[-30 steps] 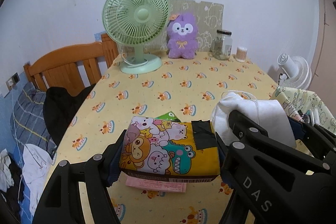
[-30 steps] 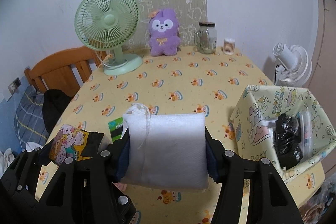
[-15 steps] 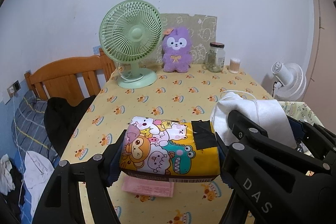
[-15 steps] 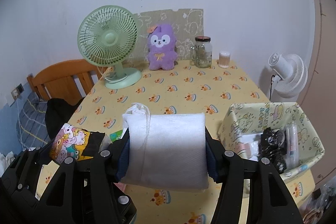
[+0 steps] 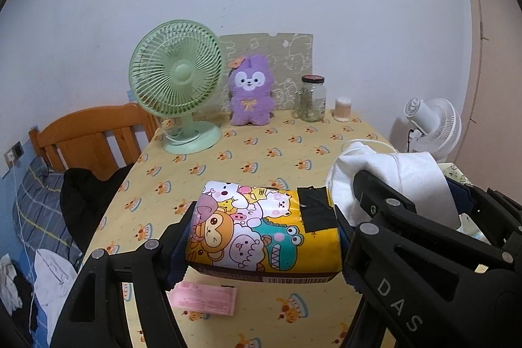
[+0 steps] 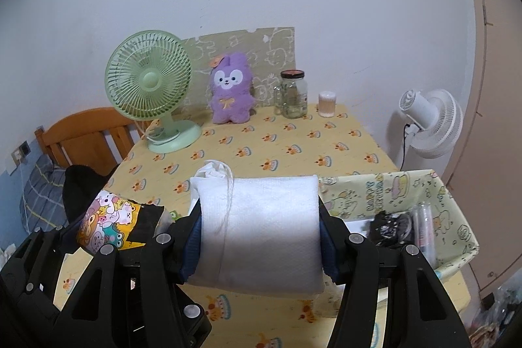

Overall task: Organize soft objects
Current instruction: 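Lift and carry the cartoon pouch and white cloth toward the box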

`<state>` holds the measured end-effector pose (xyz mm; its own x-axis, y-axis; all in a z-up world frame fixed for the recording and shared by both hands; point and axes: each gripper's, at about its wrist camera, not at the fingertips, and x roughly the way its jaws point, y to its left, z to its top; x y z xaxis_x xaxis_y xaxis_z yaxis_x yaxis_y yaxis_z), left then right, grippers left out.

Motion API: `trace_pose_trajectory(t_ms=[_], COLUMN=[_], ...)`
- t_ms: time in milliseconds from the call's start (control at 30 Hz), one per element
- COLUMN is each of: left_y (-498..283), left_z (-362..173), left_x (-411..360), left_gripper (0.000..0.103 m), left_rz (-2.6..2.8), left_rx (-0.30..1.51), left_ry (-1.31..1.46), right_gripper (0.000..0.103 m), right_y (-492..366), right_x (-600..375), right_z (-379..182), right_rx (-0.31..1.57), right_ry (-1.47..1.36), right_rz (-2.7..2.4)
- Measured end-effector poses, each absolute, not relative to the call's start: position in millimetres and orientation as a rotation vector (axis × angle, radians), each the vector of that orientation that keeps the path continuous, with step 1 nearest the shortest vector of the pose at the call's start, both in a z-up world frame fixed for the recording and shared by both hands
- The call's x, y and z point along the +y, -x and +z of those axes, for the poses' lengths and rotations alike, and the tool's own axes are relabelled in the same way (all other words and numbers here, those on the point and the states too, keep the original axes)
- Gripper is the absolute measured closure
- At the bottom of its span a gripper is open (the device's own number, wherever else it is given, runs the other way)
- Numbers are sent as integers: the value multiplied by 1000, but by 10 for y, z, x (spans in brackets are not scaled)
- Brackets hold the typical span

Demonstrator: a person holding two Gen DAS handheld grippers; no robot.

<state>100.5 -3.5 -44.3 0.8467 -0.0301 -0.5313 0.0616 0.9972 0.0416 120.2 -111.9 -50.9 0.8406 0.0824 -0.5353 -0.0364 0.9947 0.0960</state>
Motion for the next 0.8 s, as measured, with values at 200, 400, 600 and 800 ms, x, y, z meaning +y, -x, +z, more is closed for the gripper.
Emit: trace_pose_trajectory(t_ms=[200,400,600,800], left_y=[-1008,-1023,-1066,-1103], left_z=[-404,-385,-396,-398], left_x=[-243,-453,-639,-829], left_gripper=[27,27,27,27], left_rz=[-72,-99,-122,-145], left_rx=[547,542,542,536], left_ry=[-69,-78,-84,-97], right_gripper=[41,41,41,41], right_y=[-1179,-1164,-1166,-1202], right_x=[-1314,-1519,-1716,-1888], right_z=[-471,-457,-457,-467], right_rx=[553,542,536,531], right_ry=[-88,-95,-93,-95], right_rz=[41,15,-7,-28])
